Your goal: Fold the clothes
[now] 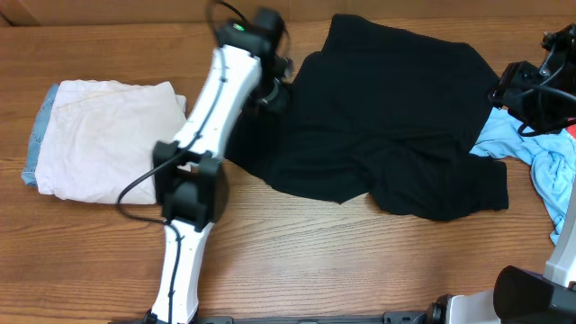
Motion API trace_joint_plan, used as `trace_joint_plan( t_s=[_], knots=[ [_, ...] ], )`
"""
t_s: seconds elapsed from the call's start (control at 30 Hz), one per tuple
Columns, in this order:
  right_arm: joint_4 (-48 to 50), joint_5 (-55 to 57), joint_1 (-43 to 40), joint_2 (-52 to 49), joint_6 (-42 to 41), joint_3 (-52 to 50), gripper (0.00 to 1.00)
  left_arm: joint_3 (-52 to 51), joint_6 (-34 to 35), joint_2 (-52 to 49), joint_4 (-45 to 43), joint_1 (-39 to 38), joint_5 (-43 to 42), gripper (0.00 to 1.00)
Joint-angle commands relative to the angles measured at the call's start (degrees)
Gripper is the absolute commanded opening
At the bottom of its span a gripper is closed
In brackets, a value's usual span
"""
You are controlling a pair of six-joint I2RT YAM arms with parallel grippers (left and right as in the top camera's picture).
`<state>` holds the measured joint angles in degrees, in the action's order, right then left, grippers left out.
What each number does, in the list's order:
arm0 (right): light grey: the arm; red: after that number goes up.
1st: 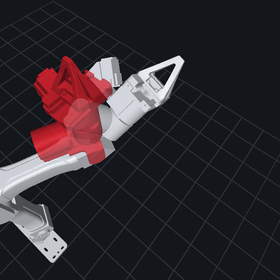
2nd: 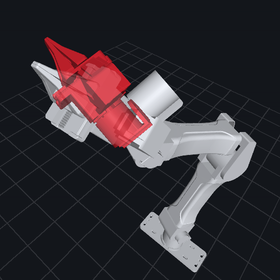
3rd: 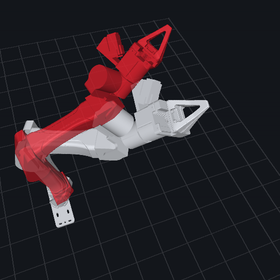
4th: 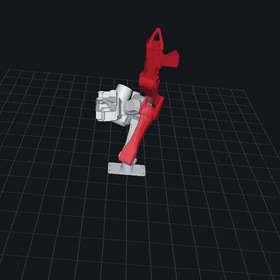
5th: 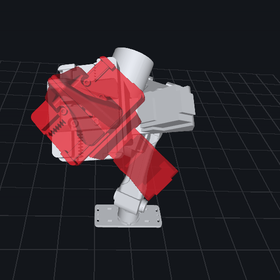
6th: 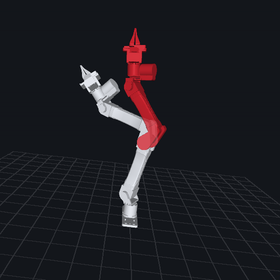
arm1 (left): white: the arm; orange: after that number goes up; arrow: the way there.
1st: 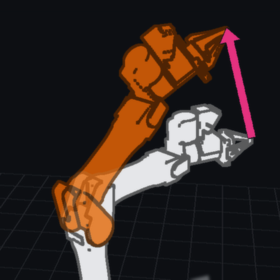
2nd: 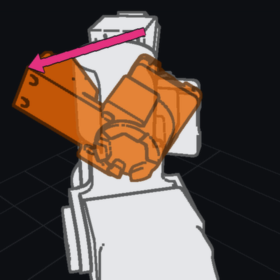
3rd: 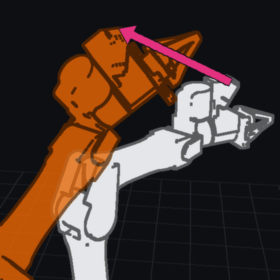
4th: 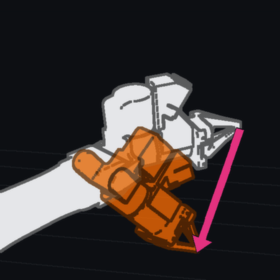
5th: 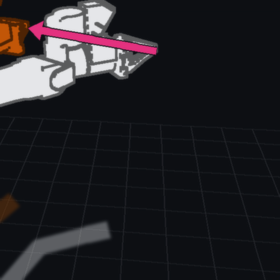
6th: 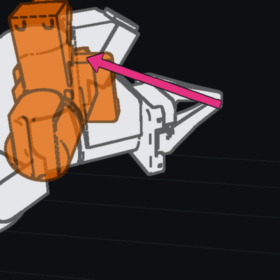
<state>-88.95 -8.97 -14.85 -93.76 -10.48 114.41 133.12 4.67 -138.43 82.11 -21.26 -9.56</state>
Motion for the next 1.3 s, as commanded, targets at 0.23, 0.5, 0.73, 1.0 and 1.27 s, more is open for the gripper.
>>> trace_joint_plan(
  t_s=[0.23, 0.5, 0.73, 1.0, 1.27],
  knots=[
    [0.2, -0.1, 0.1, 0.4, -0.2, 0.3, 0.56, -1.0, 3.8, -10.8, -2.0, 0.0, 6.1, 0.04],
    [0.2, -0.1, 0.1, 0.4, -0.2, 0.3, 0.56, -1.0, 11.4, -16.9, -7.8, 8.8, 18.9, 0.04],
    [0.2, -0.1, 0.1, 0.4, -2.2, 0.3, 0.58, -1.0, 17.9, -16.9, -24.9, 21.6, -3.3, 0.04],
    [0.2, -0.1, 0.1, 0.4, -1.9, 0.3, 0.68, 7.3, 13.9, -16.4, -28.1, 26.6, -16.4, 0.17],
    [1.4, 0.4, 0.1, -0.4, -1.7, 0.3, 0.69, 34.3, 6.4, -16.1, -10.3, 26.5, -16.4, 0.67]
  ],
)
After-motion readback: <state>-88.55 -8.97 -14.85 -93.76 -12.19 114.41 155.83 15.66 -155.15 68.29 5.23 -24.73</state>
